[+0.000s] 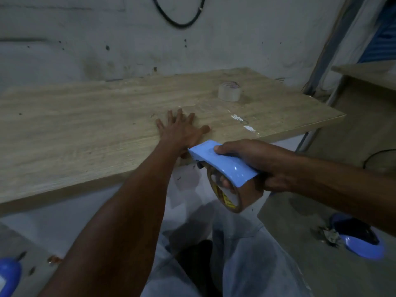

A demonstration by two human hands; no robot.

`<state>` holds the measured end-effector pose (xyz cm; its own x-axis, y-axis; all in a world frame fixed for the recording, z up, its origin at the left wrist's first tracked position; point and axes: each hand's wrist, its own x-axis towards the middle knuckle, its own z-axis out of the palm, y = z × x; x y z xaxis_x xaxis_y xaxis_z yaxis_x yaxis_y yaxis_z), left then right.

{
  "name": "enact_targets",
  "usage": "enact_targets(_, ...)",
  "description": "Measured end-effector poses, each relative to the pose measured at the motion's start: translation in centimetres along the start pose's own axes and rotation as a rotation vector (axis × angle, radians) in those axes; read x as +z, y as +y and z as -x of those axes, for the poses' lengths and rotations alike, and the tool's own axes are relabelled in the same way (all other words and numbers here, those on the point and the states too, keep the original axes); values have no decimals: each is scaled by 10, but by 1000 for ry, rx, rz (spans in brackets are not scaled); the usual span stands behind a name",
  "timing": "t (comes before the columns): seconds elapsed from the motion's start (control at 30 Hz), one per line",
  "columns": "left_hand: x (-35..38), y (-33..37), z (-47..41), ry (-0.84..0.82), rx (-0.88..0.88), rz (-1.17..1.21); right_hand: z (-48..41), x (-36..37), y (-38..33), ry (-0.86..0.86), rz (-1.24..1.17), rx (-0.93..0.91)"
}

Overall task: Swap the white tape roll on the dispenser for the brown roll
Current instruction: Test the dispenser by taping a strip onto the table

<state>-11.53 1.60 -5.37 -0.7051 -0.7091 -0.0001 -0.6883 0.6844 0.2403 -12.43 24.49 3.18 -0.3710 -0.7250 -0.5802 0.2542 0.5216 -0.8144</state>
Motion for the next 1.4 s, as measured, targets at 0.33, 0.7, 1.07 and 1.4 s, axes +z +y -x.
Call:
enact_targets(0.33, -4, -27, -20, 66, 27, -94, -14, -24, -62, 192, 399, -489)
enact_targets(0.7, -22, -109, -18, 285, -159, -44, -141, -25, -82, 643, 1112, -719)
enact_targets(1.07, -26, -119, -26, 274, -165, -76, -215, 11, -89, 829, 1177, -866)
enact_targets(1.4, -23, -117, -21, 295, -165, -139, -230, 3, -71, 821, 1047, -1110)
